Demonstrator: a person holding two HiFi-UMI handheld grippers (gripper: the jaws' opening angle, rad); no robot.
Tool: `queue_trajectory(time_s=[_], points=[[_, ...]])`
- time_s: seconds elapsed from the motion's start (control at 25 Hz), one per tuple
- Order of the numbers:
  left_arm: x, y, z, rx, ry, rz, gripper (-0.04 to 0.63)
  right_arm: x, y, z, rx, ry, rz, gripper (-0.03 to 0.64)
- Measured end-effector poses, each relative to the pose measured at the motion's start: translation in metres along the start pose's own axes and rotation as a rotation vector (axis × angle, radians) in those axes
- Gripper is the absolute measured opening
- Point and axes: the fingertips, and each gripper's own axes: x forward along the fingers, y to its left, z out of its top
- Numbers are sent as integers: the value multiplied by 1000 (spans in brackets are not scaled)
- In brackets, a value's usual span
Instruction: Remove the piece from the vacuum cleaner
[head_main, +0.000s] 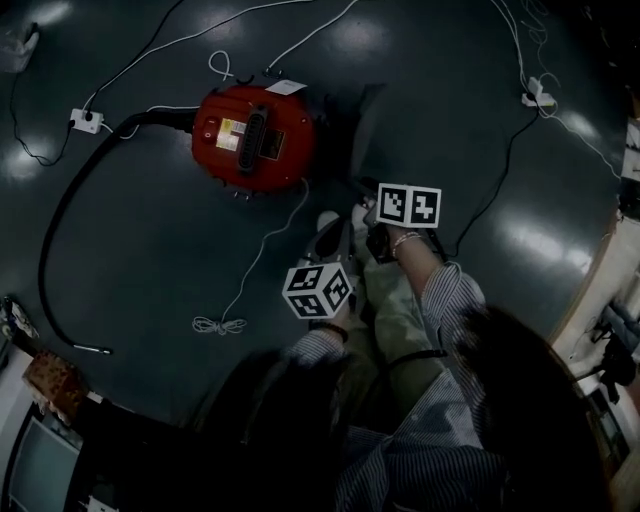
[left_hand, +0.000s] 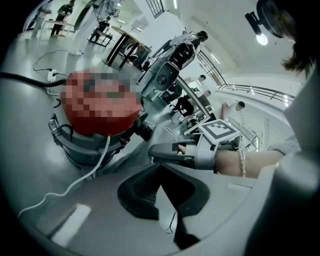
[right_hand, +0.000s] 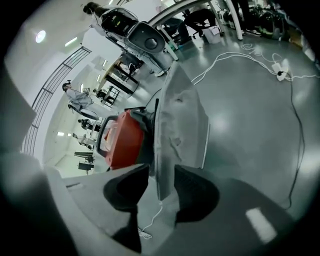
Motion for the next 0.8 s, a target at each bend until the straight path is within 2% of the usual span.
queue_trajectory(time_s=[0.16, 0.28, 0.36, 0.4, 0.44, 0.64, 0.8], points=[[5, 3, 0, -2, -2, 6, 6, 9, -6, 9, -34, 0, -38, 152], [10, 7, -1, -16, 3, 12, 6, 17, -8, 8, -37, 17, -35, 152], [12, 9, 0, -23, 9, 8, 6, 21, -4, 7, -26, 23, -13, 114], [13, 9, 1, -19, 13, 7, 6, 22, -2, 8, -23, 24, -6, 59], [13, 10, 2, -12, 17, 7, 6, 22, -1, 9, -27, 25, -5, 35], [12, 15, 12, -1, 3, 25, 6, 9, -8, 10, -75, 40, -42, 21], [9, 8, 25, 23, -15, 32, 6, -11, -15, 16, -74, 19, -50, 20]])
